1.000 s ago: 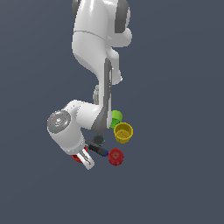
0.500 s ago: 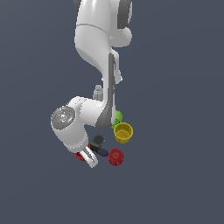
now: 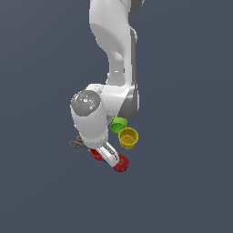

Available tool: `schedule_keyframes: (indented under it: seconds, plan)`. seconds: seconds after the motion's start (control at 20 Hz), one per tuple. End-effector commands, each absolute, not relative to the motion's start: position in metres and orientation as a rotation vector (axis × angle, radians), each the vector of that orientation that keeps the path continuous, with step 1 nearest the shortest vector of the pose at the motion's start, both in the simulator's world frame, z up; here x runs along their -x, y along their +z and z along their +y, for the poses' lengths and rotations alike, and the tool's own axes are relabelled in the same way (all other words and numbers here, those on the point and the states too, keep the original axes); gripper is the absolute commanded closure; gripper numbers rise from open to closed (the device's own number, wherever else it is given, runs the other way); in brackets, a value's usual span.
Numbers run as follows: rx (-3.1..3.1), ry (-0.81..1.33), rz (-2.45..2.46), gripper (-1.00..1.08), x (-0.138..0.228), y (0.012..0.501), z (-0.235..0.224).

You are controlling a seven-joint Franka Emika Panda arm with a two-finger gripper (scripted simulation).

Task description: Pick up a designated object from a clutter of objects.

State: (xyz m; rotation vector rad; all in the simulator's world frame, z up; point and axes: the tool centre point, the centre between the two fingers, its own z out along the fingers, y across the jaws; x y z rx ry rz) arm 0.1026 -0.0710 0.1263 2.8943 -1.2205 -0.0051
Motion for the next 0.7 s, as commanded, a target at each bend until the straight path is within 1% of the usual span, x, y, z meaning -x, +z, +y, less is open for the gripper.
schedule_keyframes:
  seconds: [0.0,0.65]
  plan:
    - [-2.895,-0.001,-1.22,1.08,-0.099,0.15,-0.048]
    - [-2.893,0.002,-1.22,1.08,-0.082,0.268,0.071]
